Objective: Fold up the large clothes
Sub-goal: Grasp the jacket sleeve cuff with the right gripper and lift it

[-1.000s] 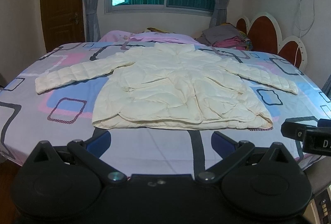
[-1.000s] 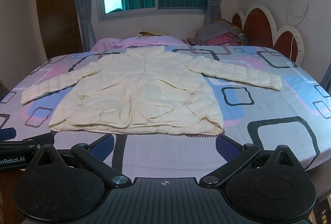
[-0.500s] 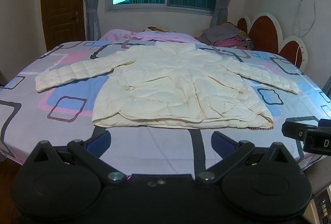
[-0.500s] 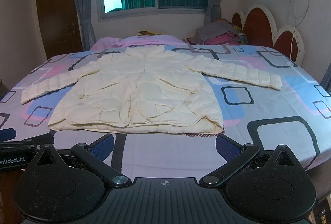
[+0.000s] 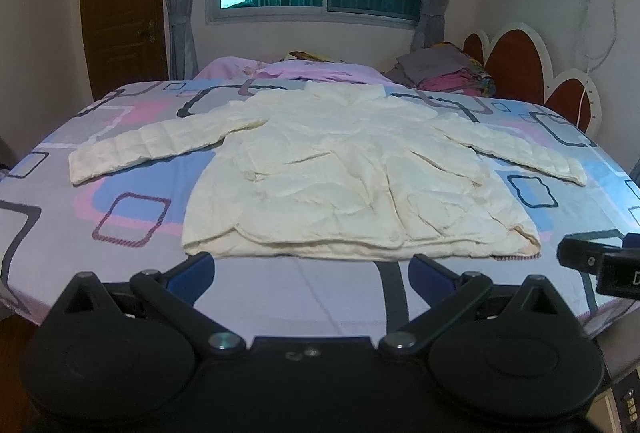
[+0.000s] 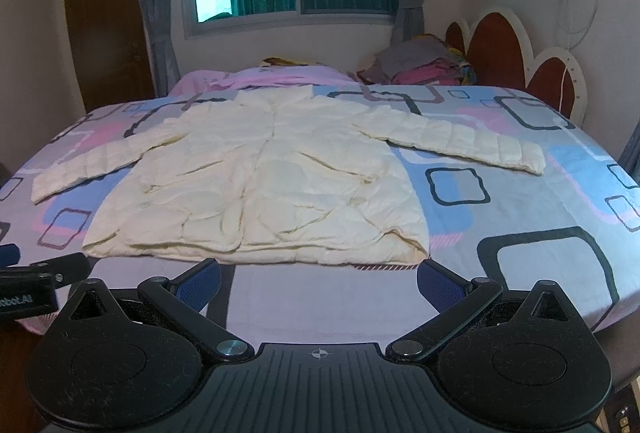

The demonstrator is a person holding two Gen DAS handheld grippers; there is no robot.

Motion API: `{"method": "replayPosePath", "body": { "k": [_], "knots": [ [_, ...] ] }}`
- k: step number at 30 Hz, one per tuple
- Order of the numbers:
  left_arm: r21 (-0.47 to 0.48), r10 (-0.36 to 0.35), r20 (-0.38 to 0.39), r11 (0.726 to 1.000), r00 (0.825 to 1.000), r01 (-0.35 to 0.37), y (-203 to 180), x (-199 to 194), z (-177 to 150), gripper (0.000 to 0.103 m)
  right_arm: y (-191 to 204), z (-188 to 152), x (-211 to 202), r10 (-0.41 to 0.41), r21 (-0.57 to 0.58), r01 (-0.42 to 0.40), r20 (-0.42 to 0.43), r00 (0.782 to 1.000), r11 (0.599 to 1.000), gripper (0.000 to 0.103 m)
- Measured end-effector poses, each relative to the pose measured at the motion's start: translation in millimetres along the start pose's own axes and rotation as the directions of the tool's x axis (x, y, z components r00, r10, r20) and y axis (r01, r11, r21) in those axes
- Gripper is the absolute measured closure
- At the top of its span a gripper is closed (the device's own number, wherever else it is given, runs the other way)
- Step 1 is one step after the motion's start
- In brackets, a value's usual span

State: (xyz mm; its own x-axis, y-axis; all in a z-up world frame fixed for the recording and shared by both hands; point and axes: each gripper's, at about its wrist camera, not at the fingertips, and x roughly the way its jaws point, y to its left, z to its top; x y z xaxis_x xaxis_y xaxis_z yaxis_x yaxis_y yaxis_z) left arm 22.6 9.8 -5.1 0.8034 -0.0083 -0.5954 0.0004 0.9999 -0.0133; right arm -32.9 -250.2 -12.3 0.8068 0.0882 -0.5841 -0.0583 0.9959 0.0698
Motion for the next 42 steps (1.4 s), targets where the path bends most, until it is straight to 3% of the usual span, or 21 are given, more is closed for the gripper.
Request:
{"method": "replayPosePath", "body": {
  "k": [10, 14, 24, 30, 34, 37, 42],
  "knots": [
    [-0.014, -0.028, 0.019, 0.999, 0.999, 0.029, 2, 52, 42, 0.000, -5, 32, 52, -0.046, 0.026, 0.046, -0.008, 0.999, 0.999, 0.000],
    [0.029, -0.003, 0.019, 1.000, 1.000, 0.002, -6, 79, 59, 0.000, -4, 48, 80, -0.063, 0.028, 0.063, -0.011, 0.998, 0.998, 0.000],
    [0.034, -0.086, 0.038, 0.996, 0.996, 0.084, 5, 134, 93, 0.000, -5, 90, 144, -0.085, 0.070, 0.085, 0.007, 0.996, 0.994, 0.000],
    [0.049, -0.199, -0.024, 0.979, 0.980, 0.200, 15, 165, 112, 0.000, -11, 114, 168, -0.125, 0.115, 0.121, 0.029, 0.992, 0.986, 0.000],
    [0.023, -0.197, -0.020, 0.980, 0.980, 0.197, 13, 187, 118, 0.000, -32, 125, 178, -0.171, 0.158, 0.163, 0.039, 0.985, 0.974, 0.000],
    [0.018, -0.259, -0.020, 0.966, 0.966, 0.259, 8, 203, 120, 0.006, -58, 131, 183, -0.202, 0.198, 0.190, 0.039, 0.979, 0.962, 0.000],
    [-0.021, -0.233, -0.015, 0.972, 0.972, 0.233, -5, 226, 130, 0.010, -101, 140, 191, -0.265, 0.238, 0.250, 0.032, 0.964, 0.938, 0.000]
  ]
}}
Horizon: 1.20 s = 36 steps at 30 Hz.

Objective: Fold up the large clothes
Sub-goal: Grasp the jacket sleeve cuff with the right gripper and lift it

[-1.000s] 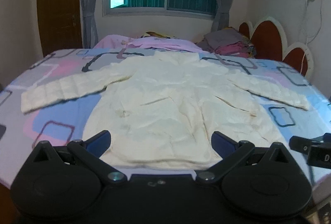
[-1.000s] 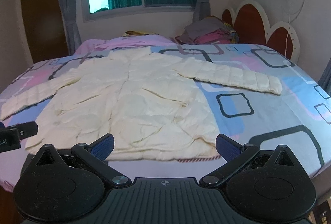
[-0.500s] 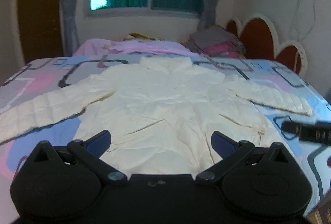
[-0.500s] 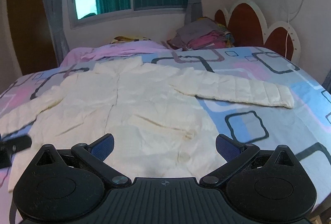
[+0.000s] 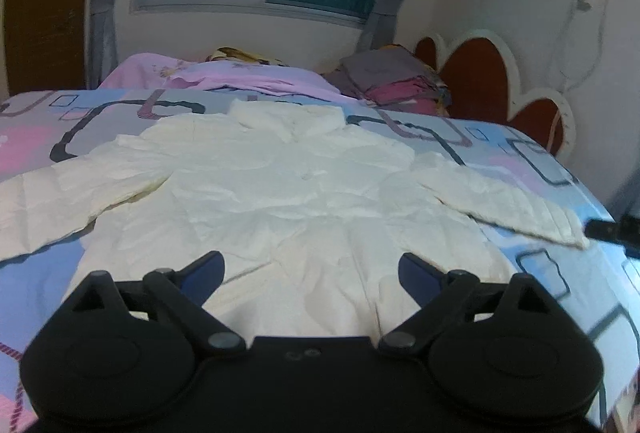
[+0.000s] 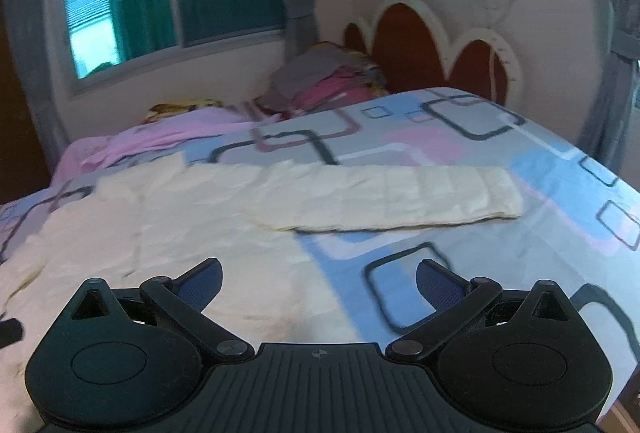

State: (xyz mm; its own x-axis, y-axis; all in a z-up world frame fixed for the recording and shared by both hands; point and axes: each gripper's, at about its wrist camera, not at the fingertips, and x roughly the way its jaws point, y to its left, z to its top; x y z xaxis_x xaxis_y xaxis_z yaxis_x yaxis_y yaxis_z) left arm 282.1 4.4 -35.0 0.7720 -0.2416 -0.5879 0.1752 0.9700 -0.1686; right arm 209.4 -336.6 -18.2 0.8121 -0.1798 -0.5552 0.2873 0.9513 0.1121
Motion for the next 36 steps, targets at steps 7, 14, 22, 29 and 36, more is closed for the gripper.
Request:
{"method": "replayPosePath", "body": {
  "k": [7, 14, 22, 29, 36],
  "knots": [
    [0.014, 0.064, 0.007, 0.998, 0.998, -0.064, -28, 34, 14, 0.008, -55, 22, 53, -0.029, 0.065, 0.031, -0.032, 0.999, 0.997, 0.041],
    [0.008, 0.092, -0.042, 0.996, 0.995, -0.091, -62, 91, 36, 0.008, -141, 42, 125, -0.052, 0.199, 0.066, -0.073, 0.996, 0.978, 0.061],
    [0.029, 0.159, -0.093, 0.987, 0.983, -0.157, -101, 138, 39, 0.006, -226, 40, 196, -0.031, 0.425, 0.107, -0.181, 0.983, 0.899, 0.062],
    [0.056, 0.192, -0.146, 0.981, 0.971, -0.185, -120, 154, 28, 0.006, -267, 29, 219, 0.027, 0.546, 0.073, -0.173, 0.985, 0.835, 0.062],
    [0.018, 0.226, -0.136, 0.974, 0.965, -0.226, -114, 154, 34, 0.006, -265, 35, 224, -0.016, 0.501, 0.090, -0.150, 0.989, 0.861, 0.080]
  ]
}}
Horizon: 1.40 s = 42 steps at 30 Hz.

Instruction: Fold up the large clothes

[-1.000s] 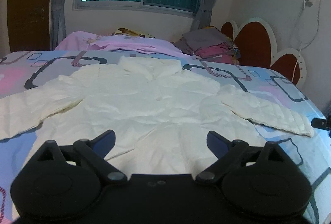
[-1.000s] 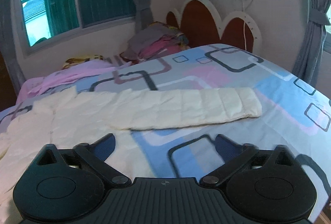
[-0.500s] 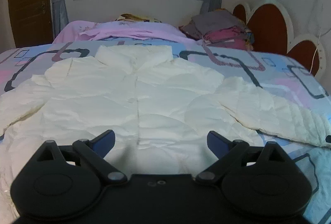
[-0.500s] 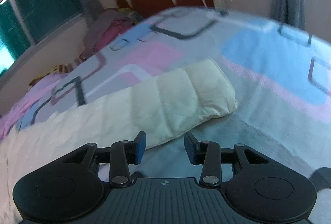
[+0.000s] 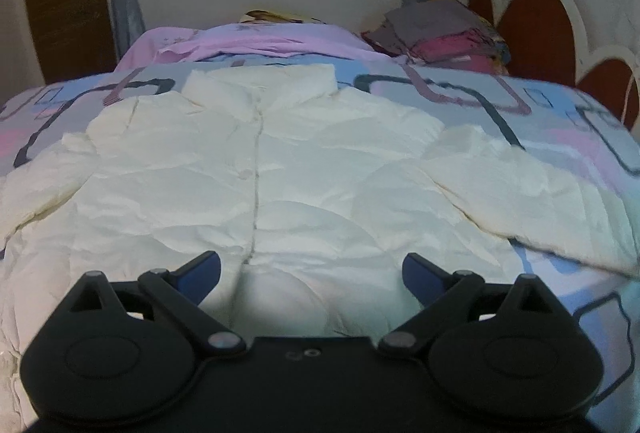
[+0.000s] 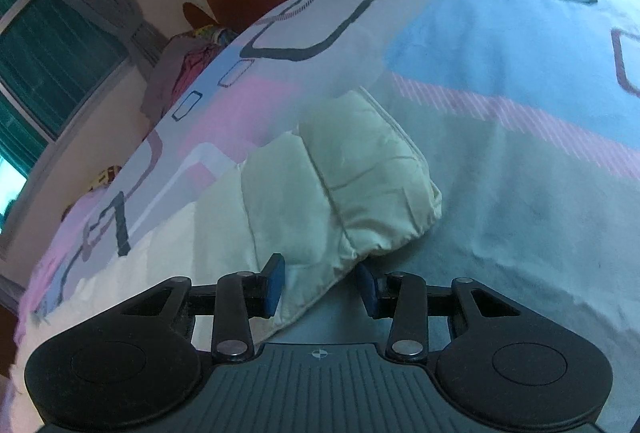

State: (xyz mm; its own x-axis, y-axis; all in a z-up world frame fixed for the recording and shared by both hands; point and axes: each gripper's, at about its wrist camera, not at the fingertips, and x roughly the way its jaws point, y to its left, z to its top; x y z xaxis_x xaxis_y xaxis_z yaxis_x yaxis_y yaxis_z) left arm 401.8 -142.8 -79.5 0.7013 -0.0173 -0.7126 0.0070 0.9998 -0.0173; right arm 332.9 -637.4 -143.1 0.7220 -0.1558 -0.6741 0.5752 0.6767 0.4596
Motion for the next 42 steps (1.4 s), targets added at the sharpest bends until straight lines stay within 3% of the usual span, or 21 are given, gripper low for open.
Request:
{"method": "replayPosePath", "body": {
  "k": [2, 8, 12, 15, 23, 29, 34, 39, 40, 42],
  "knots": [
    [-0.012, 0.023, 0.000, 1.000, 1.000, -0.023, 8, -1, 1, 0.006, 7, 2, 3, -0.015, -0.028, 0.016, 0.012, 1.000, 0.999, 0.093],
    [-0.002, 0.068, -0.006, 0.998, 0.998, -0.068, 43, -3, -1, 0.006, 60, 3, -17, 0.008, -0.210, 0.020, 0.132, 0.991, 0.977, 0.097],
    [-0.027, 0.069, 0.003, 0.997, 0.998, -0.069, 72, -2, -3, 0.006, 123, -13, -36, 0.107, -0.373, -0.038, 0.167, 0.980, 0.927, 0.098],
    [-0.066, 0.037, 0.005, 0.997, 0.999, -0.036, 97, 1, -2, 0.014, 176, -38, -49, 0.188, -0.494, -0.087, 0.157, 0.970, 0.865, 0.098],
    [-0.071, -0.005, 0.051, 0.997, 0.999, 0.009, 152, 6, 17, 0.011, 310, -142, -60, 0.349, -0.690, -0.257, -0.007, 0.937, 0.677, 0.098],
    [-0.145, -0.019, 0.048, 0.989, 0.999, 0.026, 199, 4, 14, 0.012, 388, -233, -49, 0.383, -0.755, -0.389, -0.197, 0.902, 0.528, 0.098],
    [-0.193, -0.015, 0.035, 0.981, 0.999, 0.021, 230, 2, 7, 0.014, 420, -298, -32, 0.379, -0.788, -0.474, -0.331, 0.864, 0.393, 0.098],
    [-0.242, -0.036, 0.028, 0.969, 0.999, 0.042, 254, 3, 4, 0.014, 435, -354, -22, 0.358, -0.772, -0.561, -0.454, 0.816, 0.299, 0.097],
    [-0.245, -0.045, 0.025, 0.968, 0.999, 0.050, 255, 4, 5, 0.013, 429, -363, -24, 0.346, -0.772, -0.569, -0.472, 0.811, 0.284, 0.097],
    [-0.254, -0.064, 0.017, 0.965, 0.998, 0.066, 257, 7, 3, 0.012, 436, -380, -19, 0.316, -0.804, -0.543, -0.463, 0.828, 0.244, 0.097]
  ]
}}
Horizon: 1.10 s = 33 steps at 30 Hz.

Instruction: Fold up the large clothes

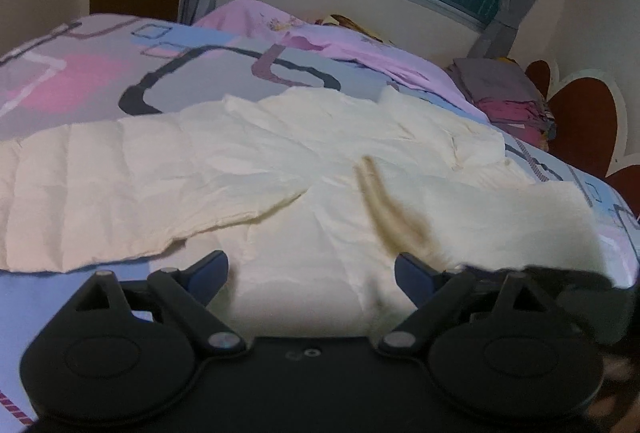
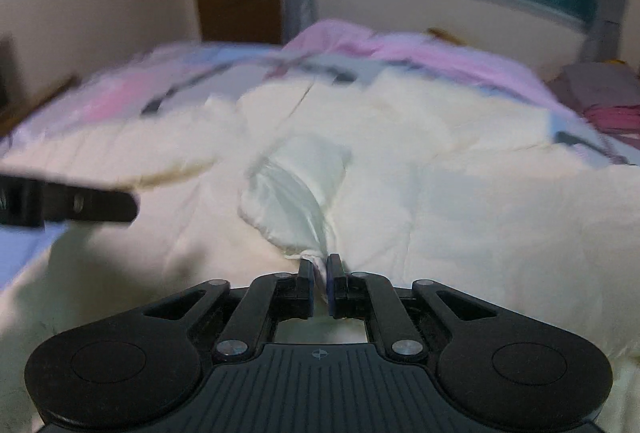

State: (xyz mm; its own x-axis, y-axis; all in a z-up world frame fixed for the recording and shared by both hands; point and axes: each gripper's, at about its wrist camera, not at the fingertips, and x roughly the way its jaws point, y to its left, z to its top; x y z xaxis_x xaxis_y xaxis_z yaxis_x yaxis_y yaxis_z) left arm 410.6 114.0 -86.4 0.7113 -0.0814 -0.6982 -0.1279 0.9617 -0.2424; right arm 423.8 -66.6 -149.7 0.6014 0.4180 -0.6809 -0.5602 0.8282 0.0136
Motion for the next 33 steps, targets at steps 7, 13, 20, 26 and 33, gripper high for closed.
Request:
{"method": "replayPosePath", "body": {
  "k": [7, 13, 20, 26, 33],
  "knots": [
    [-0.028, -0.076, -0.042, 0.997, 0.996, 0.075, -14, 21, 1, 0.011, -24, -7, -42, -0.093, 0.048, 0.087, 0.134, 0.987, 0.995, 0.037],
    [-0.069, -0.153, -0.091, 0.987, 0.984, 0.147, -29, 53, 4, 0.025, -100, -26, -103, -0.234, 0.233, 0.194, 0.158, 0.959, 0.953, 0.062],
    [0.008, -0.130, -0.099, 0.991, 0.987, 0.131, -48, 83, 15, 0.087, -197, -55, -133, -0.390, 0.508, 0.314, 0.047, 0.920, 0.802, 0.068],
    [0.008, -0.066, 0.054, 0.998, 0.996, 0.066, -34, 49, 30, 0.096, -224, -68, -130, -0.394, 0.561, 0.341, -0.027, 0.918, 0.754, 0.075],
    [0.022, -0.023, -0.014, 0.999, 1.000, 0.023, -25, 57, 16, 0.096, -227, -73, -131, -0.368, 0.539, 0.308, 0.003, 0.930, 0.784, 0.078]
  ]
}}
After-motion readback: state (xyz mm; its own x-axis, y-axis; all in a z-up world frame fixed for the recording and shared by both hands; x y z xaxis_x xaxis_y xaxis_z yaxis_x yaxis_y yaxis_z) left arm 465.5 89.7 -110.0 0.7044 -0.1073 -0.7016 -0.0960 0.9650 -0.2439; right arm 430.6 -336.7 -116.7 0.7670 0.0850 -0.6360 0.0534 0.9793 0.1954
